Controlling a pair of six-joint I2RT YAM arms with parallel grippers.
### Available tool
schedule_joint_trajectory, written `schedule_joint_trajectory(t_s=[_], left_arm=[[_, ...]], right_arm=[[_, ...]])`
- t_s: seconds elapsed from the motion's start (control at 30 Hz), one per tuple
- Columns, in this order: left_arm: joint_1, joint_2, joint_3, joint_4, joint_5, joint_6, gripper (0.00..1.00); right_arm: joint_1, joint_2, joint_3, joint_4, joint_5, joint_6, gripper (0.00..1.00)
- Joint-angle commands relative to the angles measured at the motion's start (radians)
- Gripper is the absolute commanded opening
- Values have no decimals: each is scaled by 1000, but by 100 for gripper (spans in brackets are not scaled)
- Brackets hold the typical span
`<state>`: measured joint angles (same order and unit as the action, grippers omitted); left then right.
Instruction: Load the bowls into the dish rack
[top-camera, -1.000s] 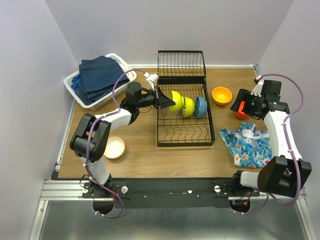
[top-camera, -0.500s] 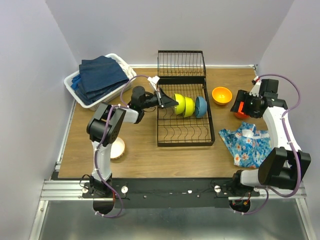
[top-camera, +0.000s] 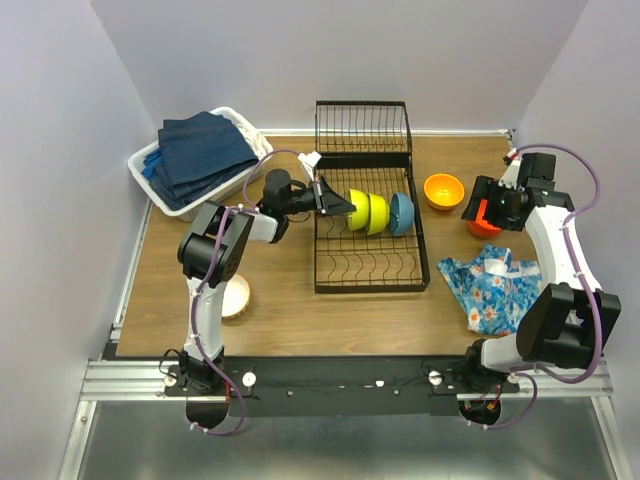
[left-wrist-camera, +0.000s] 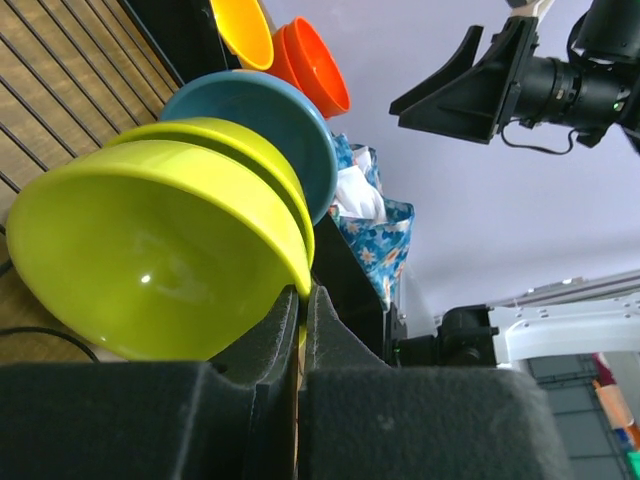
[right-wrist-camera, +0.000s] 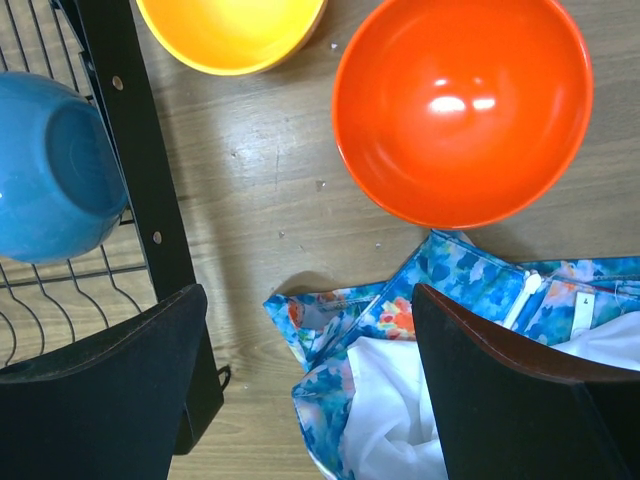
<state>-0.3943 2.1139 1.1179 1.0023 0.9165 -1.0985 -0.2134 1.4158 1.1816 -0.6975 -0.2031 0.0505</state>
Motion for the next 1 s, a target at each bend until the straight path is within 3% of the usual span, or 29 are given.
schedule_joint_trajectory(t_s=[0.0,0.1,0.13,0.33,0.7,0.97], left_arm=[[11,27,63,-114,61,100,11],[11,11,65,-194,61,187,20],[11,2,59,-229,47,245,28],[12,-89,33,-472,2,437,36],[14,-167,17,-663,-44,632,40],[12,-204,25,-746,-73,727,51]], right_arm=[[-9,8,30,0,19,-17,91],[-7,0,23,0,18,-17,91],[-7,-2,23,0,18,-15,91],[-9,-26,7,4,13,-9,92],[-7,-86,-34,4,-7,3,92],[-9,-136,-73,-5,-5,2,92]])
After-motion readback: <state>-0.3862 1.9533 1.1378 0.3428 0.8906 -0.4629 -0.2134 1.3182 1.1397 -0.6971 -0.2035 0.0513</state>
